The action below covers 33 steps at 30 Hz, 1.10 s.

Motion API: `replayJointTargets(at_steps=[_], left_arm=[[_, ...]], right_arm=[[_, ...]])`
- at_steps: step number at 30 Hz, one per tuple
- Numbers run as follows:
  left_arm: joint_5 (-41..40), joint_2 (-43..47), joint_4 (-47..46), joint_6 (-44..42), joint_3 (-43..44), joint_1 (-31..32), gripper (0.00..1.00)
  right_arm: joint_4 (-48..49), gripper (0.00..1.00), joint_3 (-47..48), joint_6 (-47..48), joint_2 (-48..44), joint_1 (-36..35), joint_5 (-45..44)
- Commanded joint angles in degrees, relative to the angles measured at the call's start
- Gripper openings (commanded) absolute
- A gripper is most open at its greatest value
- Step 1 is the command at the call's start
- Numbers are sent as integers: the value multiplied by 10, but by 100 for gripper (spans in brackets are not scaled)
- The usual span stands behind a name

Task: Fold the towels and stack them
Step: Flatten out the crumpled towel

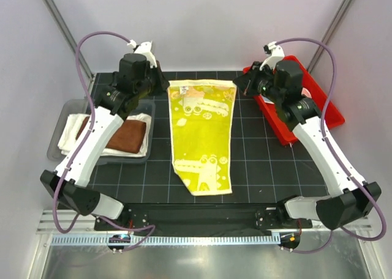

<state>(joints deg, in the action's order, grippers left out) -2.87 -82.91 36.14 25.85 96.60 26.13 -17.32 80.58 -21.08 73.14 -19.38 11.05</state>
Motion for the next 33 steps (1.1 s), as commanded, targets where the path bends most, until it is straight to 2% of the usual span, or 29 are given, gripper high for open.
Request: replayJointTargets(at_steps=[1,3,5,8,9,11,13,16,18,21,23,24,25,26,27,29,30,31,33], left_arm=[[64,79,-32,-42,-9,7,0],[107,112,-41,-28,-45,8,0],[148,168,-52,-12,-73,12,0],[243,268,-91,42,-158,22,0],[288,297,-112,66,-223,23,0],[304,391,-170,133,-283,30,0],[300,438,-181,169,-331,36,0],[313,477,-185,185,-338,37,0],[328,471,-188,189,-326,37,0],[328,447,-187,183,-292,37,0],[307,425,-174,172,-255,37,0],[291,392,-159,150,-241,37,0],[272,372,-124,132,-224,38,0],[229,354,-109,115,-197,37,0],[197,307,-94,76,-180,36,0],[142,251,-51,38,-144,34,0],[93,222,-40,19,-103,30,0],[86,161,-35,-2,-86,21,0],[89,101,-34,-8,-36,-22,0]], right_arm=[[18,1,7,27,-71,0,49],[17,1,-19,11,-117,-1,126],[19,1,-71,1,-160,-14,164],[15,1,-135,-26,-262,-41,228],[24,1,-149,-62,-308,-48,251],[79,1,-227,-124,-373,-63,260],[161,1,-300,-214,-460,-64,242],[200,1,-329,-271,-514,-63,202],[229,1,-327,-287,-509,-63,192],[223,1,-285,-285,-462,-63,182],[174,1,-217,-229,-413,-63,128],[97,1,-192,-201,-392,-63,96],[62,1,-138,-173,-374,-63,64],[35,1,-113,-114,-328,-63,-2],[-11,1,-90,-86,-303,-63,-32],[-37,1,-23,-27,-241,-62,-79],[-50,1,0,23,-180,-62,-108],[-49,1,36,40,-144,-62,-108],[-31,1,64,67,-50,-38,-85]])
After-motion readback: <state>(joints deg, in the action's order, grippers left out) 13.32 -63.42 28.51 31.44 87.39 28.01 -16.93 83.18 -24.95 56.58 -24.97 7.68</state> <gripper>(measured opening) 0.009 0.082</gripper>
